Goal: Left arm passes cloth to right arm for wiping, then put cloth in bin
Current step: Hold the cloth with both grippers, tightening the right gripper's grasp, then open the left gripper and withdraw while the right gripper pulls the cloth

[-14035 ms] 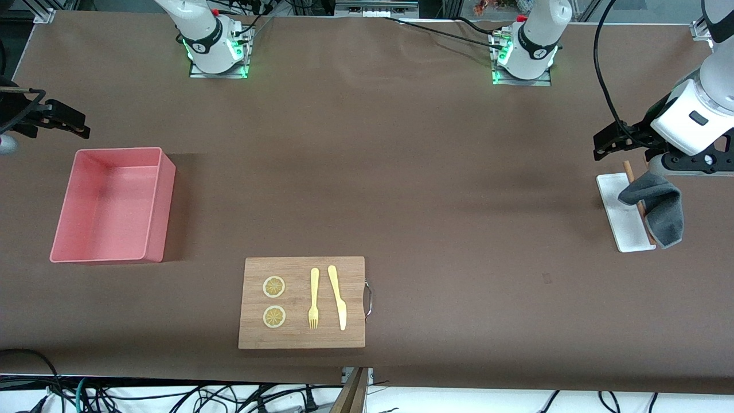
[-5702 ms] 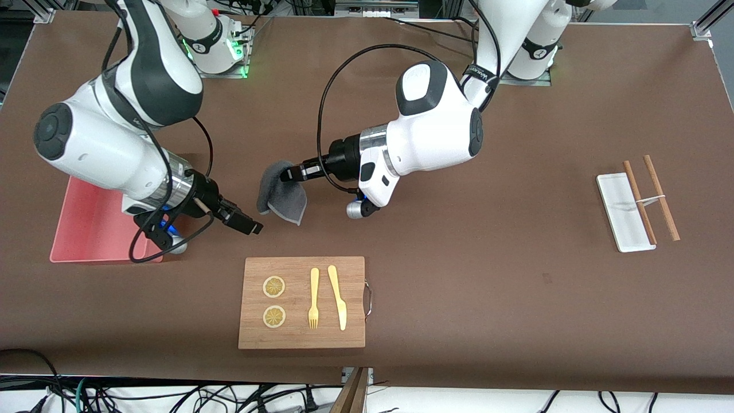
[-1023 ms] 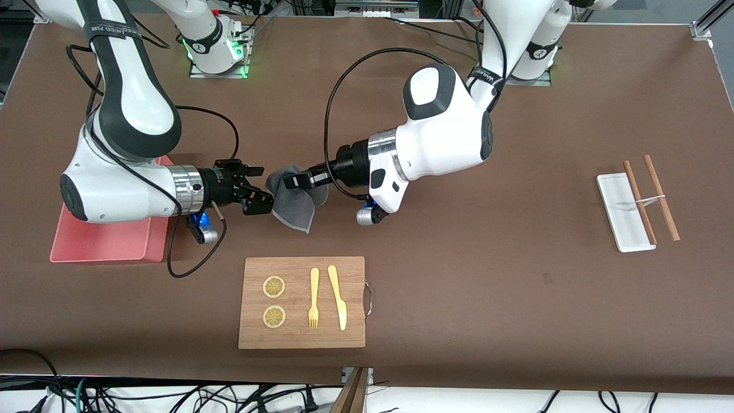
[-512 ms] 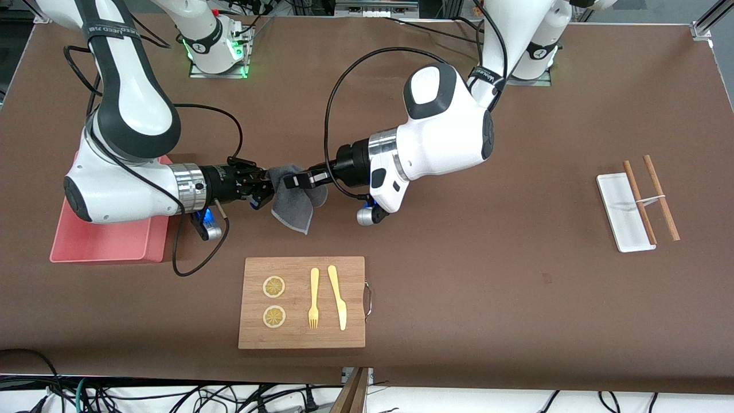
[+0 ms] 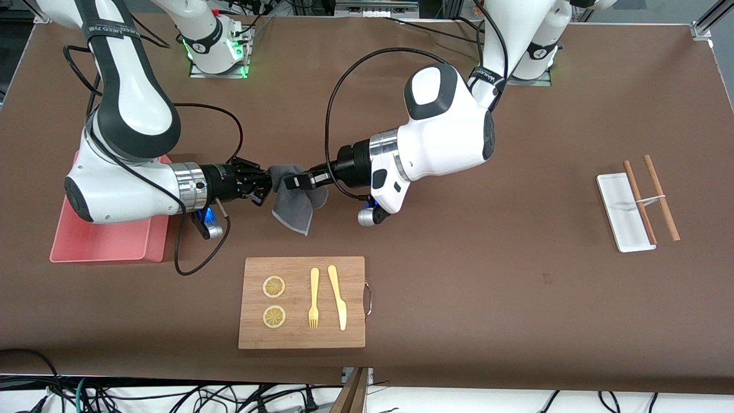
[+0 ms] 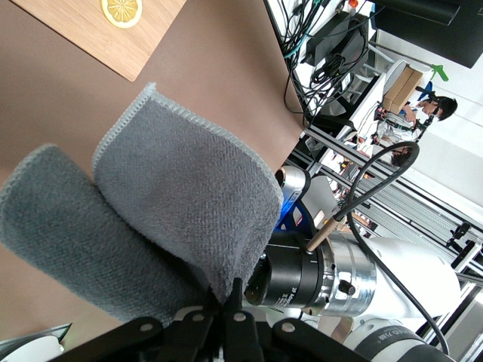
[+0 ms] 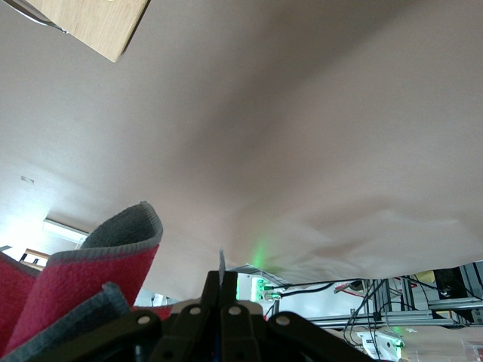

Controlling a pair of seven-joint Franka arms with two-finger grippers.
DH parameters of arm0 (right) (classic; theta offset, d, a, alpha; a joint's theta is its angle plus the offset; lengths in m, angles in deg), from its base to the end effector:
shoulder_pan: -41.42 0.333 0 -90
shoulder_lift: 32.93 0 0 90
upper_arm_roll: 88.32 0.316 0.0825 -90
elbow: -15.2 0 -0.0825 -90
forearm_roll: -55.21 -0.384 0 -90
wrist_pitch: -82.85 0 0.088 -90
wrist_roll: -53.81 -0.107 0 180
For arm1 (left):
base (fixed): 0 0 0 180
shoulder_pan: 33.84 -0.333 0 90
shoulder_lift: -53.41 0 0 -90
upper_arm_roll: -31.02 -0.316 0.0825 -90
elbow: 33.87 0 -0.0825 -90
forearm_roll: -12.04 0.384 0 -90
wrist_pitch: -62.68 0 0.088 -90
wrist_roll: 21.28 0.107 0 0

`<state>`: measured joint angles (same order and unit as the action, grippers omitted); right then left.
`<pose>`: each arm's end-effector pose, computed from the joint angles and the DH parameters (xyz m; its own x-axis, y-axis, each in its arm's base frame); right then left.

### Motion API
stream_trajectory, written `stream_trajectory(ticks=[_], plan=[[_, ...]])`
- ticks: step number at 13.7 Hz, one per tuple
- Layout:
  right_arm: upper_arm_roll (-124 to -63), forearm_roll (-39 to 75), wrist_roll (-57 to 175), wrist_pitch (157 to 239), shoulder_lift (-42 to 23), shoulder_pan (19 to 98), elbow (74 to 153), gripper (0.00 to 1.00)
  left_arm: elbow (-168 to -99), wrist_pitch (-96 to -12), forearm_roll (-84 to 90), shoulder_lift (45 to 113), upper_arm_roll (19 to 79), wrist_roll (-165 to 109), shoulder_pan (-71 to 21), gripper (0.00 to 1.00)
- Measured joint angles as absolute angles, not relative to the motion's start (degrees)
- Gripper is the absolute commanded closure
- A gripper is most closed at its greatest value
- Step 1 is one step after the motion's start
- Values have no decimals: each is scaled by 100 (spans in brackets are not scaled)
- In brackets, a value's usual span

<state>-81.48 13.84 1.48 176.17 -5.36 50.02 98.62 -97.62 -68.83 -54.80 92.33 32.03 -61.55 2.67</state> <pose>0.6300 0.2298 0.4150 0.5275 -0.4604 -0.7140 -0.7587 -0.6334 -0.1522 0.6150 -0.4915 0.4852 0.8068 0.2823 -0.5190 0.5893 -0.3206 0.7416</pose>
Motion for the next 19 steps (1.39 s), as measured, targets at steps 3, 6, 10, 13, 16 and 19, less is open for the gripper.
stream_trajectory(ticks=[3,6,10,13,16,19], plan=[[-8137,1384,148,17604,-535,5009,9862,100,-9736,-6883,-5516,9224,3204,-6175,259,0],[-8135,1420,148,17585,-521,5107,9877,100,-9699,-6806,-5557,9150,3200,-6205,159,0],[-8130,2056,148,17630,-424,5386,9884,100,-9694,-5655,-5556,8910,3155,-6209,-589,0],[-8122,2782,148,17703,-394,5724,9882,100,-9693,-4227,-5556,8816,3100,-6070,-1704,0],[-8118,3124,144,17748,-394,6012,9876,100,-9702,-3015,-5512,8819,3092,-5523,-2737,0],[-8116,3224,-47,18186,-389,6318,9879,100,-9683,-2107,-4762,8661,3101,-5352,-3099,0]])
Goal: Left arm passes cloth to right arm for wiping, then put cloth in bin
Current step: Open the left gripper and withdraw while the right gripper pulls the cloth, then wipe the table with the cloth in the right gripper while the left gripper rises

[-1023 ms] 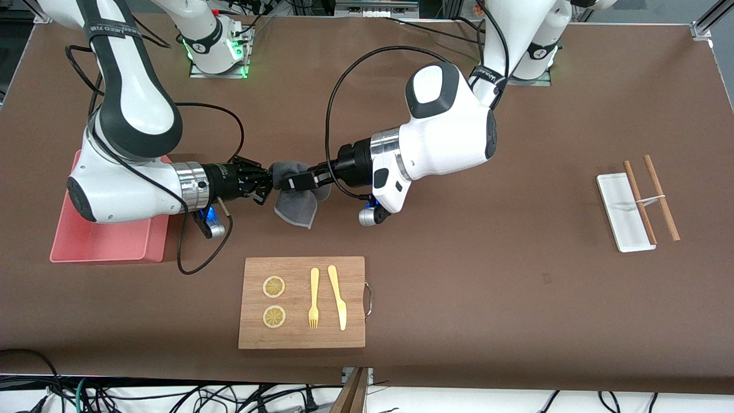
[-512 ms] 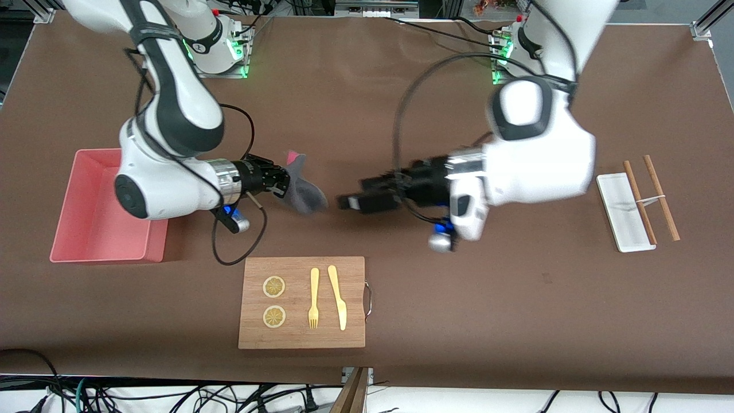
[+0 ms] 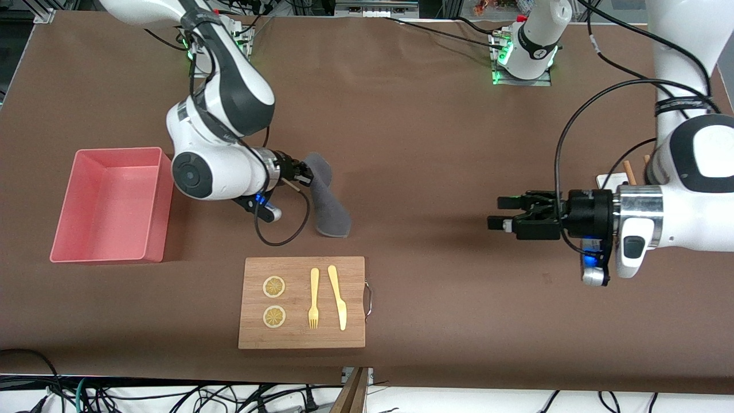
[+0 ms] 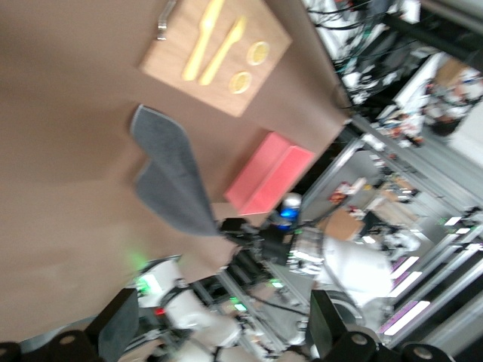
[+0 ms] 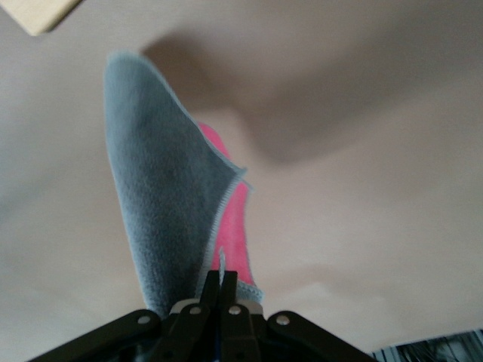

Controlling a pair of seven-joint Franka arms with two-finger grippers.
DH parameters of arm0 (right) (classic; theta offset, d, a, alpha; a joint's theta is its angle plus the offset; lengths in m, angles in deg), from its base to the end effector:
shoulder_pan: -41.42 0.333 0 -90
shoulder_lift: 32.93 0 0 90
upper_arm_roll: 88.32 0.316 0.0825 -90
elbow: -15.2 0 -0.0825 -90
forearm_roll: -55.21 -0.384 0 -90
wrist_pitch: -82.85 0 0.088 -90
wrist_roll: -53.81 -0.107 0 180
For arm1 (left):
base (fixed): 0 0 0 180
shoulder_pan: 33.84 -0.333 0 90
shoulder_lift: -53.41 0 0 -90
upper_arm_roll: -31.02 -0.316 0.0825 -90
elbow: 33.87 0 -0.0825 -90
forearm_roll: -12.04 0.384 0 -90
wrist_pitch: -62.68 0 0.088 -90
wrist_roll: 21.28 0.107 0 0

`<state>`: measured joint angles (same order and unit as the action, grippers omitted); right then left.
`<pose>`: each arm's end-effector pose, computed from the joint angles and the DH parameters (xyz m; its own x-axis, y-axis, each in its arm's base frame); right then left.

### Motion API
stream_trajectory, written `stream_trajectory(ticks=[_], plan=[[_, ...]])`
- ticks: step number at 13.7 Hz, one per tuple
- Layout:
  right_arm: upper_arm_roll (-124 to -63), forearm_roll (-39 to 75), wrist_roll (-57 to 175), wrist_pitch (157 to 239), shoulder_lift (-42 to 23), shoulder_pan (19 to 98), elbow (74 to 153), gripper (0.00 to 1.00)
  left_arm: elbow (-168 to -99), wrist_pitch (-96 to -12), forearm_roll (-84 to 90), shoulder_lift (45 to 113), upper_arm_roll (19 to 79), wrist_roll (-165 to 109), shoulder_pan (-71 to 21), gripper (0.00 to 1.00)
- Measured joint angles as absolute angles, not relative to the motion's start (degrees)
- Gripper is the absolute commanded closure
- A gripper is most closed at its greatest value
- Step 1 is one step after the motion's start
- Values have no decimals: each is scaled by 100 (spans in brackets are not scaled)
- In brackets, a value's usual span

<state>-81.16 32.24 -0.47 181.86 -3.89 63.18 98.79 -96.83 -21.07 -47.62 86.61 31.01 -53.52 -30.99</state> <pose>0.5801 0.3460 0.3839 0.7470 -0.4581 -0.4817 -0.5420 -0.8393 -0.0422 0.6960 -0.1348 0.5267 0.7900 0.1511 -0.5942 0.5780 -0.5067 0.6396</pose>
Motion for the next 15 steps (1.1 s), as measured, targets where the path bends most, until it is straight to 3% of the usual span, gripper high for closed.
stream_trajectory(ticks=[5,8,10,15], plan=[[-8102,3225,-931,19279,-210,6965,9885,100,-9664,-452,-2155,7493,3169,-5332,-3122,0],[-8104,3305,-1058,19489,21,7235,9891,100,-9893,61,-743,6934,3260,-4895,-3089,0],[-8152,3497,-980,19449,142,7226,9899,100,-10488,-83,207,6482,3520,-4616,-3073,0],[-8593,3752,279,18637,184,6887,9905,100,-12361,-1423,1036,5538,3763,-4570,-3028,0]])
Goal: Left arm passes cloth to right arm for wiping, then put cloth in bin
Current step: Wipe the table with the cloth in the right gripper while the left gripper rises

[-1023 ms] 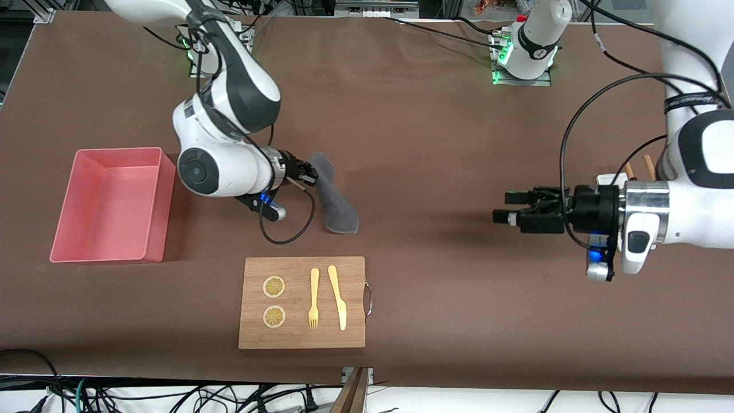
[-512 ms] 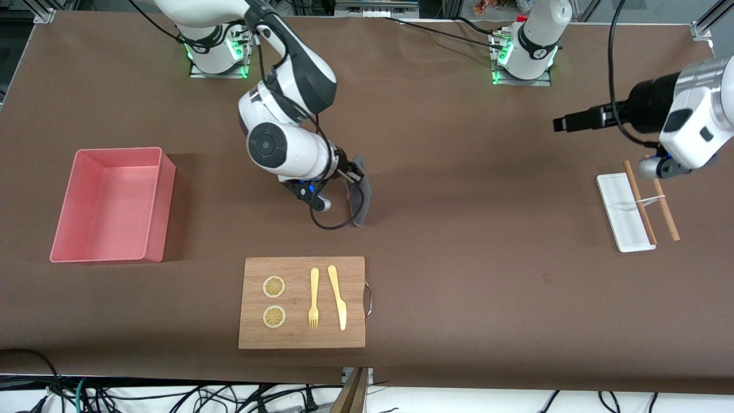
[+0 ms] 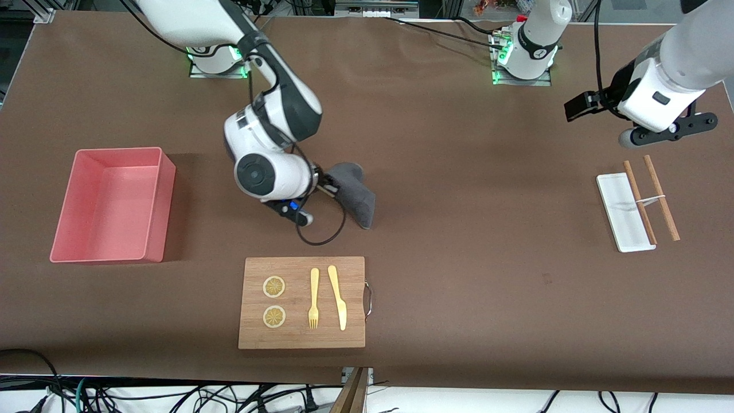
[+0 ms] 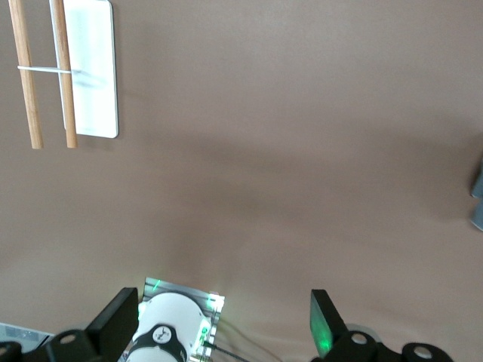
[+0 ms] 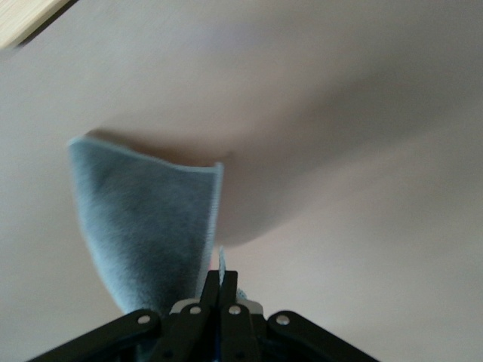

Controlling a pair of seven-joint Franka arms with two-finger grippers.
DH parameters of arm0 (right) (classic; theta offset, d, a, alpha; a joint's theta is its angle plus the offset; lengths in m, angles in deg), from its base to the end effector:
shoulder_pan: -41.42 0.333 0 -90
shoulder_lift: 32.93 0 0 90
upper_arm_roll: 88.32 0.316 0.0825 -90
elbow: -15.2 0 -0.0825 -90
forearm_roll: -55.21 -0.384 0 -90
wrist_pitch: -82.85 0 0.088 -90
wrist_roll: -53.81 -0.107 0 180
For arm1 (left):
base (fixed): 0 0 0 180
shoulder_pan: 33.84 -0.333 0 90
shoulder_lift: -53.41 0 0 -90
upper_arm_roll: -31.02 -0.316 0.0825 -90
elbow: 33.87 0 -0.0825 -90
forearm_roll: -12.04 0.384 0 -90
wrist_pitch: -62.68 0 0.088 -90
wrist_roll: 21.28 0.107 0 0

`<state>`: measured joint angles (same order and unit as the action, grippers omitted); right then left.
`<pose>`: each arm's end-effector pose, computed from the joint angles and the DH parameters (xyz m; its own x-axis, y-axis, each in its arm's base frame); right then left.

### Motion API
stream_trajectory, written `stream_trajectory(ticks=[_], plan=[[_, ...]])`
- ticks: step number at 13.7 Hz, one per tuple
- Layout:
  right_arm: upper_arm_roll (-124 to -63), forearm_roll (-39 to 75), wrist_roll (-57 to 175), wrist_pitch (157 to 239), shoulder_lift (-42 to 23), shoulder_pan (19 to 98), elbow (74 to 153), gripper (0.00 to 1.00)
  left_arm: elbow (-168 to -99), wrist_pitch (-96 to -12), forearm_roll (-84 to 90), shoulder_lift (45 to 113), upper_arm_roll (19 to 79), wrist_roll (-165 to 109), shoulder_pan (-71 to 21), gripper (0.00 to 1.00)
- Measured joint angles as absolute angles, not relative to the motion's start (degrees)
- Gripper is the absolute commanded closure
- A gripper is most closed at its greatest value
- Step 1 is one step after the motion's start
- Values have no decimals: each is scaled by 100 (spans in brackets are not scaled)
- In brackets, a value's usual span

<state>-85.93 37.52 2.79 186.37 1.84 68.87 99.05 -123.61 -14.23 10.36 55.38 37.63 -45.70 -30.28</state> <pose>0.5827 0.3582 0.3121 0.8089 -0.4349 -0.3957 -0.4623 -0.8862 0.0290 0.5284 -0.0974 0.5912 0.9379 0.2445 -0.2460 0.2331 -0.9696 -0.0752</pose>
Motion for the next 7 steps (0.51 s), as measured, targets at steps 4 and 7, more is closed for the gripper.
stream_trajectory(ticks=[4,7], plan=[[-8922,4075,1549,17870,184,6368,9904,100,-12782,-2016,1192,5509,3750,-4526,-3056,0],[-9109,4509,2596,17375,183,5886,9904,100,-12781,-2377,1492,5461,3746,-4099,-3060,0]])
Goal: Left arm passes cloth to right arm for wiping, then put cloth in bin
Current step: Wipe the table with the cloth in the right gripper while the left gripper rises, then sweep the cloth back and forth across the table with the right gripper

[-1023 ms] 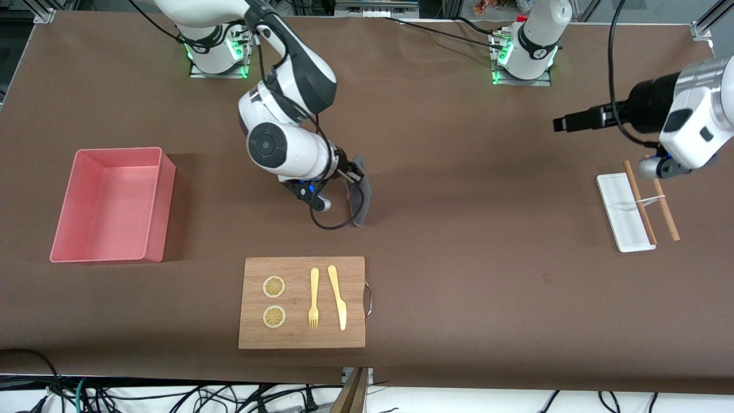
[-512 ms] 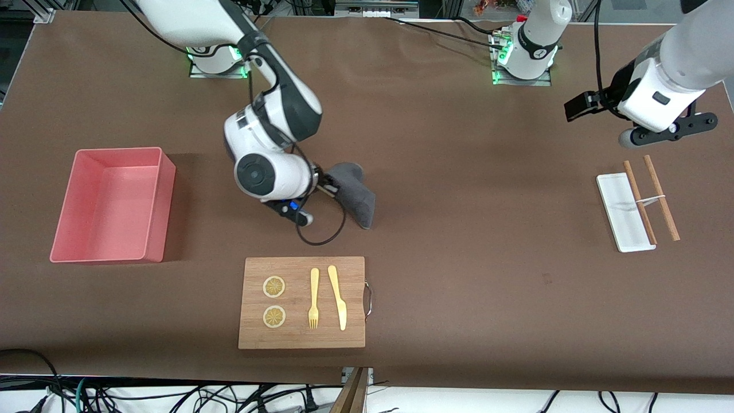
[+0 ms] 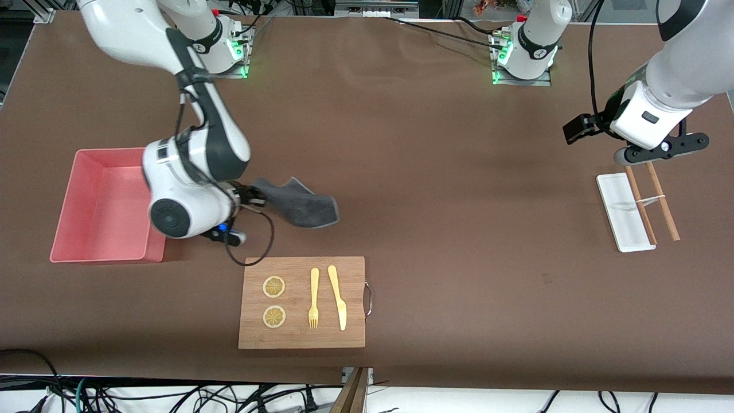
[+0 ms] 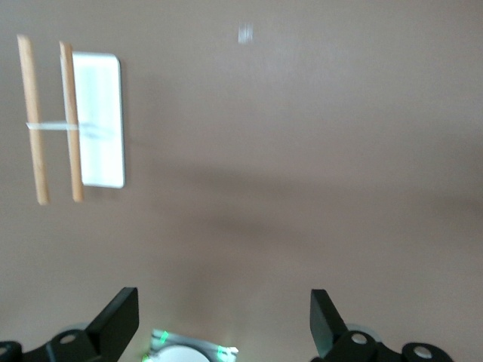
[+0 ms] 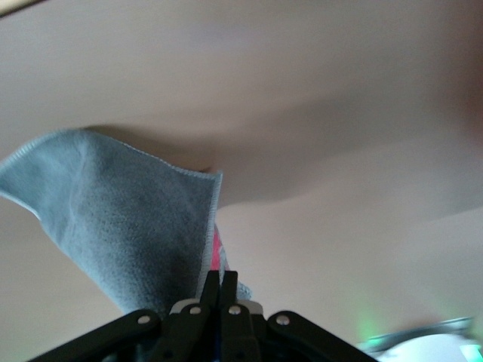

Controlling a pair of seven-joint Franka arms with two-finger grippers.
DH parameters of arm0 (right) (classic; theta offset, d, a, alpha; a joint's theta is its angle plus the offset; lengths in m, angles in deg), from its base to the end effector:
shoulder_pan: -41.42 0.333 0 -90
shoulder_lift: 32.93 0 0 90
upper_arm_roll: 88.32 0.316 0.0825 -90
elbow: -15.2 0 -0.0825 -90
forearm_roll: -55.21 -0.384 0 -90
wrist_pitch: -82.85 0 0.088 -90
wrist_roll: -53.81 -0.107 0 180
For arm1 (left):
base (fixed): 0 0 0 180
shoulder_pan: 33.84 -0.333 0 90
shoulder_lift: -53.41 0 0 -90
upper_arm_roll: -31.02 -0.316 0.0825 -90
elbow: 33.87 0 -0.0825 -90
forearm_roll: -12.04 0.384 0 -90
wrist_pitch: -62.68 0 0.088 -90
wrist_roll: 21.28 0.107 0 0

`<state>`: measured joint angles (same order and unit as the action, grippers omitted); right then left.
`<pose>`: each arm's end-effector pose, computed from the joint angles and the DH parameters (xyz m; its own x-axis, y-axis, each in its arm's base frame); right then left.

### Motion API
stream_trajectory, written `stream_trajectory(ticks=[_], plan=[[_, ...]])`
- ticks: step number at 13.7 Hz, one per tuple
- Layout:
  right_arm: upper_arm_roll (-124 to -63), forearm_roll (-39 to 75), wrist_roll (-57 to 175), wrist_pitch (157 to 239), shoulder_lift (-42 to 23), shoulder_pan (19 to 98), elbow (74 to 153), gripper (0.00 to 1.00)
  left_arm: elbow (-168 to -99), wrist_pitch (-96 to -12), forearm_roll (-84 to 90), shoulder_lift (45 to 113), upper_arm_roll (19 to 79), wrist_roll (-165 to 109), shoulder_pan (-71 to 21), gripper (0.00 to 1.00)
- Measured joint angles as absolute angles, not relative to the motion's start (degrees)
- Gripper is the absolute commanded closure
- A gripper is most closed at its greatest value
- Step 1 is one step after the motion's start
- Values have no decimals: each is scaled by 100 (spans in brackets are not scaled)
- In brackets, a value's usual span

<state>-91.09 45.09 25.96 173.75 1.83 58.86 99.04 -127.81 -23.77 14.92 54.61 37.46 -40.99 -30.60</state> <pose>0.6262 0.1880 0.2998 0.8422 -0.2644 -0.4699 -0.2443 -0.9640 0.1045 0.5430 -0.0863 0.5761 0.9759 0.1779 -0.1260 0.1665 -0.9814 -0.0958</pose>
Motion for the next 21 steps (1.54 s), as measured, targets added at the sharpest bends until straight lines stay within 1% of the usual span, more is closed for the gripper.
stream_trajectory(ticks=[3,6,8,10,12,15,17,21], plan=[[-9409,4962,3622,17053,168,5595,9898,100,-12759,-2790,1727,5384,3717,-3510,-3265,0],[-9735,5602,4572,16935,82,5572,9873,100,-12719,-2802,1727,5309,3699,-3207,-3411,0],[-9770,6033,4959,16934,3,5573,9861,100,-12678,-2756,1726,5311,3735,-3202,-3389,0],[-9745,6135,5019,16941,-37,5619,9843,100,-12674,-2735,1726,5317,3771,-3202,-3368,0],[-9705,6135,4811,17043,-37,5836,9834,100,-12674,-2726,1726,5326,3783,-3202,-3367,0],[-9644,6074,3646,17277,24,6541,9842,100,-12645,-2393,1645,5324,3788,-3205,-3367,0],[-9630,5728,2935,17497,102,6984,9846,100,-12587,-2336,1468,5322,3788,-3207,-3368,0],[-9615,4897,1997,18085,144,7363,9849,100,-12531,-2290,1431,5323,3780,-3207,-3382,0]])
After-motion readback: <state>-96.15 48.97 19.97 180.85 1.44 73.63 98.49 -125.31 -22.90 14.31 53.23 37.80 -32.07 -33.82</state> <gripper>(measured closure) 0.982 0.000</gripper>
